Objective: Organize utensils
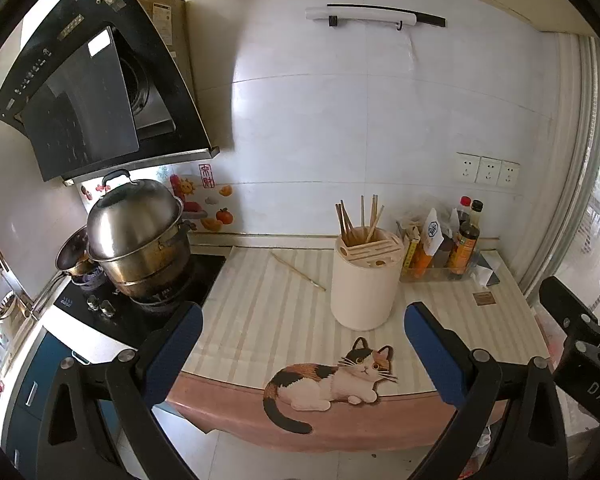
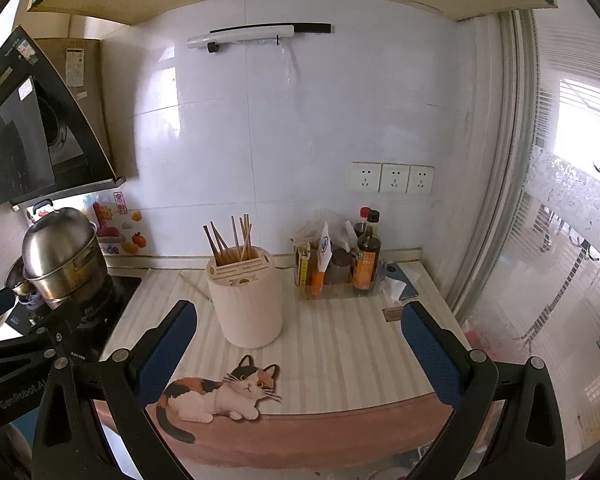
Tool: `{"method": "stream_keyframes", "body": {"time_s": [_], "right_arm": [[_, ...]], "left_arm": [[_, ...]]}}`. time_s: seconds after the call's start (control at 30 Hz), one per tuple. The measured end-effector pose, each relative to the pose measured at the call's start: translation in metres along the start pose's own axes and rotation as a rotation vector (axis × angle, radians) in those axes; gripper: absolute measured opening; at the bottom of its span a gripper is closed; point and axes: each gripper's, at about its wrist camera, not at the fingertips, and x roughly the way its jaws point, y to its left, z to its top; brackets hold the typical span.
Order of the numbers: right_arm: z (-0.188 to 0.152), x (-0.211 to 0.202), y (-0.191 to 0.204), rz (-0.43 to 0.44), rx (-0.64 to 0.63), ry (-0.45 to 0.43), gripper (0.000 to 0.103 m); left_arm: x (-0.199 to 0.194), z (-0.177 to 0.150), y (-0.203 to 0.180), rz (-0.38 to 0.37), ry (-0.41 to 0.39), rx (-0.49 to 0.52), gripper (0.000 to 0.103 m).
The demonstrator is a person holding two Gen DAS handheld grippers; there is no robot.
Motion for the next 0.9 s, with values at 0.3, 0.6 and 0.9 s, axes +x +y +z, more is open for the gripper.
{"method": "stream_keyframes", "body": {"time_s": [0.3,0.6,0.9], "right_arm": [[0.0020,0.0040,-0.0015,0.002,-0.005,0.002,0.103],[0.0031,0.0059,0.0000,0.001,-0.009,0.000,0.103],[0.0046,0.0092,0.0002,-0.007,-0.014,-0.003,0.103]], "left_arm": [[-0.0005,0.0004,0.0004,0.009,-0.001,-0.001,0.103],[0.0013,0.0014,0.0016,0.016,-0.001,0.000,0.103],[0.0027,0.0030,0.0015,0.015,-0.003,0.001,0.103]]}}
